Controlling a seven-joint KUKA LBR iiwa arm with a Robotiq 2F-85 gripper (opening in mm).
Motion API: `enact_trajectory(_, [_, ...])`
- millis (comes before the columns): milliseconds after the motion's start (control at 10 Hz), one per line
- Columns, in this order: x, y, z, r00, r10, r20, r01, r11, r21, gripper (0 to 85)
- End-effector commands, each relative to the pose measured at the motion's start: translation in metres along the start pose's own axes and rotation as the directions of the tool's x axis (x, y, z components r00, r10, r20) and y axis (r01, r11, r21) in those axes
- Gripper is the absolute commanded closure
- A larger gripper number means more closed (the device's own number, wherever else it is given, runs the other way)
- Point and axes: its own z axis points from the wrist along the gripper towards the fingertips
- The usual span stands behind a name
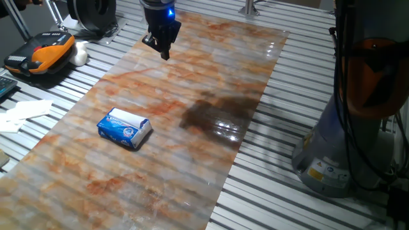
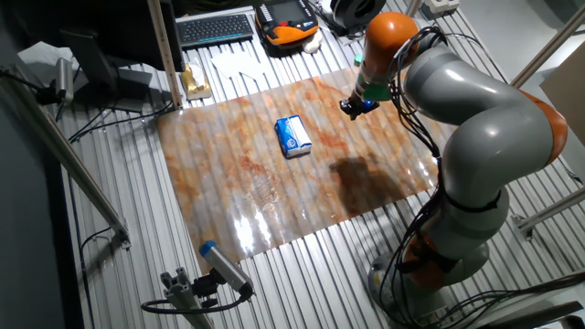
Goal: Pull out a napkin
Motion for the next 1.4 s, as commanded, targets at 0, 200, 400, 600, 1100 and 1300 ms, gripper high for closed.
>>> enact_trajectory(0, [0.000,0.001,0.001,1.000,0.000,0.000,0.000,1.000,0.000,85.0])
enact_trajectory(200, [0.003,0.007,0.004,1.000,0.009,0.005,-0.009,1.000,0.002,85.0])
enact_trajectory(400, [0.008,0.017,0.006,1.000,0.025,0.007,-0.025,1.000,0.008,85.0])
enact_trajectory(600, [0.008,0.025,0.004,0.999,0.035,0.003,-0.035,0.999,0.008,85.0])
enact_trajectory(1100, [0.011,0.041,0.020,0.998,0.057,0.014,-0.057,0.998,0.010,85.0])
enact_trajectory(1300, [0.010,0.044,0.021,0.998,0.060,0.014,-0.060,0.998,0.010,85.0])
